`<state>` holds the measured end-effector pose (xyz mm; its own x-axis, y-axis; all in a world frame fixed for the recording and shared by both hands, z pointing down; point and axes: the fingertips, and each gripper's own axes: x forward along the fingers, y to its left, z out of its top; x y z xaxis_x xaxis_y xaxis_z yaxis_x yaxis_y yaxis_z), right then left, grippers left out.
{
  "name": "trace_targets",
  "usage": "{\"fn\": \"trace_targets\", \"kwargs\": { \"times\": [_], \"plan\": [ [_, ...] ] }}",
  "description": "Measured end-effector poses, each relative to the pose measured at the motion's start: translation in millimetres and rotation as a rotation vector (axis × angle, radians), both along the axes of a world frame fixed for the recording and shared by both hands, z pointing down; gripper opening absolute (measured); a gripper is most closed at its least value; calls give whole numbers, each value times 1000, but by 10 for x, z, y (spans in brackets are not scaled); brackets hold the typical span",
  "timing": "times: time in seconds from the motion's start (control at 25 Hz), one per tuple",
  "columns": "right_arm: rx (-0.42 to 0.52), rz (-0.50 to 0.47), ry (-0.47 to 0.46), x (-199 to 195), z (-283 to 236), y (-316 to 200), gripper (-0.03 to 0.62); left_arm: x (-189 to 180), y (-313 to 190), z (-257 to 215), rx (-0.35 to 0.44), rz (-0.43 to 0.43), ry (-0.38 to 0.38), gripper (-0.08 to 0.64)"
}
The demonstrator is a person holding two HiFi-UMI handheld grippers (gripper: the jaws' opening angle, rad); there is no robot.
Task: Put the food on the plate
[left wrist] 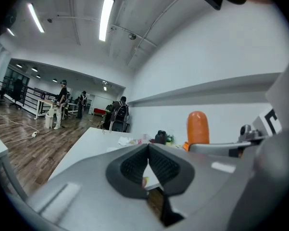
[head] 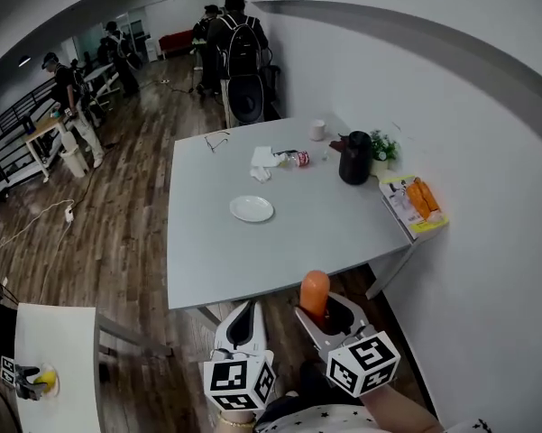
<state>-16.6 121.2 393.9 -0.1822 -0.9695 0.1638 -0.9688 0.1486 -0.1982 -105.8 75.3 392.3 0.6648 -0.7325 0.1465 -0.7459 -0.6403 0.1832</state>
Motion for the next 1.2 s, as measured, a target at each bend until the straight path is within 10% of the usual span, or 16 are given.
{"fn": "trace_targets", "kwargs": {
  "times": [0.68, 1.2],
  "plan": [
    [-67, -164, 69, 860, 352, -2312, 213, 667, -2064, 245, -3, -137, 2, 8],
    [-332, -443, 227, 959, 1258, -3918, 213, 836, -2921, 699, -64, -271, -39, 8]
  ]
}}
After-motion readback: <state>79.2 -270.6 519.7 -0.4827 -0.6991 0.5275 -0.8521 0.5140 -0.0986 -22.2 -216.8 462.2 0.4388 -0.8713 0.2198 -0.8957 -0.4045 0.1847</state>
